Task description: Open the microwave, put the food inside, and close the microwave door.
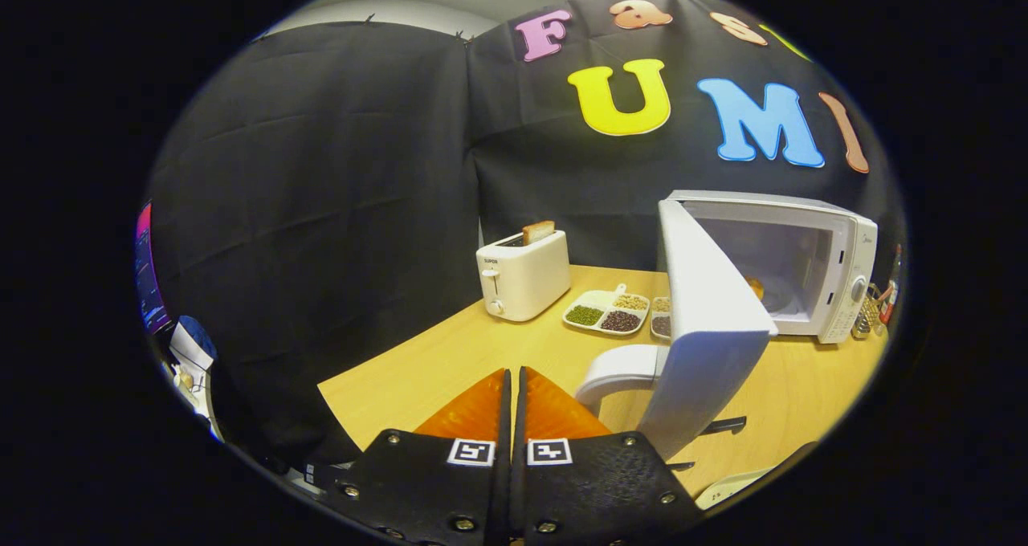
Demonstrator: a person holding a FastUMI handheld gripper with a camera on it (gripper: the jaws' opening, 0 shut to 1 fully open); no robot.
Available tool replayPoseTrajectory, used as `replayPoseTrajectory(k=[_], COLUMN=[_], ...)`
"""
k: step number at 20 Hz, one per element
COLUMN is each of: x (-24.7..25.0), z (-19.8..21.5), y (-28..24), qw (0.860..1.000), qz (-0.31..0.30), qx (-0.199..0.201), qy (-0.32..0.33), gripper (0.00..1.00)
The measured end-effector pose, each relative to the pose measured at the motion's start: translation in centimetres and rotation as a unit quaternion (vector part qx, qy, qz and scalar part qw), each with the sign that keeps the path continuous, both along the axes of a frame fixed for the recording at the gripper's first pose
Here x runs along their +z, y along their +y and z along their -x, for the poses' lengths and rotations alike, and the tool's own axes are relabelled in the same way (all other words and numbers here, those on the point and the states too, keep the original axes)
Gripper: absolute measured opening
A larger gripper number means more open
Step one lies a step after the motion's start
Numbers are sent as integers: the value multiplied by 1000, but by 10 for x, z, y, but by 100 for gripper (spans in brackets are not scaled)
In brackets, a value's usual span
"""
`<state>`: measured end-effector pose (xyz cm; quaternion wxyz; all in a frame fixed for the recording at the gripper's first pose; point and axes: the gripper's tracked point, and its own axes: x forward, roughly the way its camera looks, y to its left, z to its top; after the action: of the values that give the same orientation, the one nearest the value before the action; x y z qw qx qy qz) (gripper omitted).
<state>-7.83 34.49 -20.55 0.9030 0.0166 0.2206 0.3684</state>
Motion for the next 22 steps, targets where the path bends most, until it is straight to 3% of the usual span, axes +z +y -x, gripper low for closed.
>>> replayPoseTrajectory(k=[22], x=[-7], z=[-104], y=[-157], qw=[989], qz=[28], qx=[-145], qy=[-2], gripper=[1])
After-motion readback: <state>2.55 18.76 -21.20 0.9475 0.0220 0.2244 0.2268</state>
